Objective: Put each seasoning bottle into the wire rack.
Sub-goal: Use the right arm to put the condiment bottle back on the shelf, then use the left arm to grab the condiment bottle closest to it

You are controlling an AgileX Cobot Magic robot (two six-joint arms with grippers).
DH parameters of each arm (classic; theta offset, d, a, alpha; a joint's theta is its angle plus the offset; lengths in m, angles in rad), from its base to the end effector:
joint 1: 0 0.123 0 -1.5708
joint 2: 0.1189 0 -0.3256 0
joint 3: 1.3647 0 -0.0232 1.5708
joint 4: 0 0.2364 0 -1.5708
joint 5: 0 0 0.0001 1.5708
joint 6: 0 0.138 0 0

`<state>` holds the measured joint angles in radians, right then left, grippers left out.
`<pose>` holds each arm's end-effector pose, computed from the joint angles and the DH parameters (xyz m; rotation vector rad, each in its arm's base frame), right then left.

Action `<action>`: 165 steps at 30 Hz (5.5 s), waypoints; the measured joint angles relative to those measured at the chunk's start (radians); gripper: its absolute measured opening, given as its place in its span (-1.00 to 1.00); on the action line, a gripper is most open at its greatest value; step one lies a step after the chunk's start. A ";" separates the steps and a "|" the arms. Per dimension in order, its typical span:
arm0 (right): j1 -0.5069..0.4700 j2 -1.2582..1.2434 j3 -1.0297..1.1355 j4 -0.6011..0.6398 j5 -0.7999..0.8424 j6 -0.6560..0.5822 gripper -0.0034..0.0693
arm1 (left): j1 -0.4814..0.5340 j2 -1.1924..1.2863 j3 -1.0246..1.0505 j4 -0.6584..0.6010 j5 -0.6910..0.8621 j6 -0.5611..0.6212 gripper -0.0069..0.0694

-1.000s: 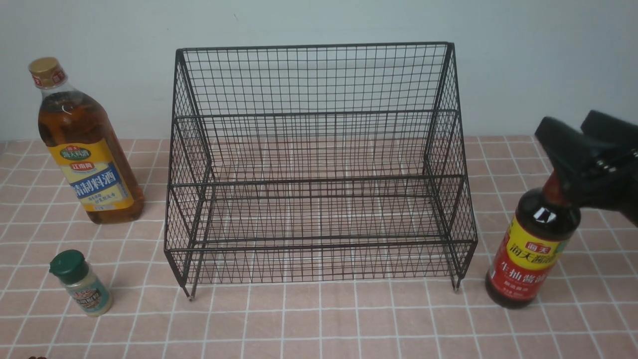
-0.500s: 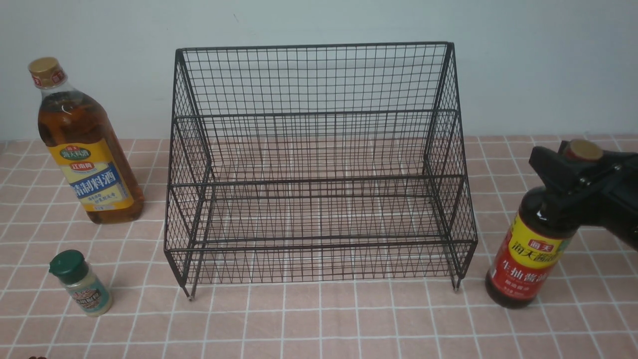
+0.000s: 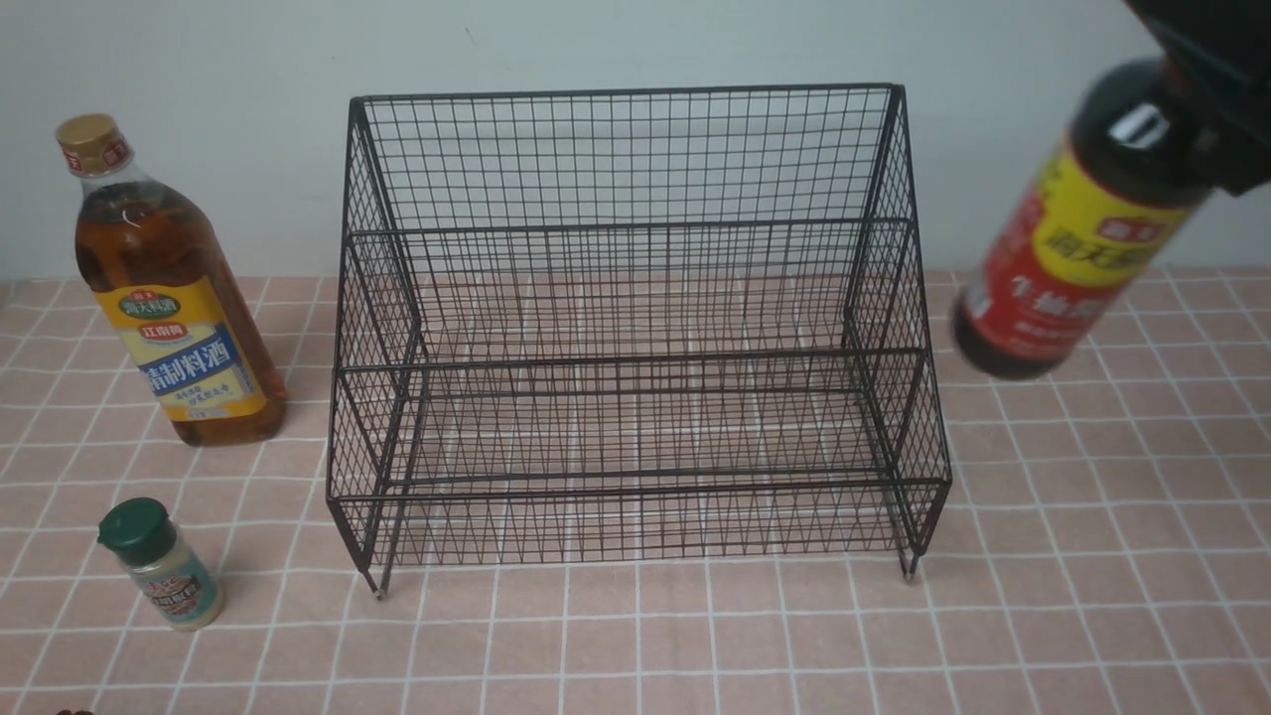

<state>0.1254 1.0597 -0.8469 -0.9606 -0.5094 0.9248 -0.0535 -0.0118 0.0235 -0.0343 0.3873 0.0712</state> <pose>0.2286 0.0843 0.4404 -0.4098 1.3540 0.4128 0.0414 -0.0040 0.1564 0.0963 1.8800 -0.0218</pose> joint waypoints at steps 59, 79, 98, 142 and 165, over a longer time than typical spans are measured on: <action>0.176 0.689 -0.371 -0.069 -0.037 0.054 0.17 | 0.000 0.000 0.000 0.000 0.000 0.000 -0.84; 0.176 0.134 -0.372 0.065 0.714 0.001 -0.26 | 0.000 0.000 0.000 0.000 0.000 0.000 -0.84; 0.176 -0.397 -0.097 0.916 1.376 -0.598 -0.94 | 0.000 0.000 0.000 0.000 0.000 0.000 -0.84; -0.136 -0.991 0.810 0.929 0.763 -0.994 -0.94 | 0.000 0.000 0.000 0.000 0.000 0.000 -0.84; -0.136 -1.071 0.869 0.921 0.875 -0.989 -0.94 | 0.000 0.000 0.000 0.000 0.000 0.000 -0.84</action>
<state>-0.0109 -0.0114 0.0226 -0.0392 0.3656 -0.0645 -0.0535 -0.0118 0.0235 -0.0343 0.3873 0.0712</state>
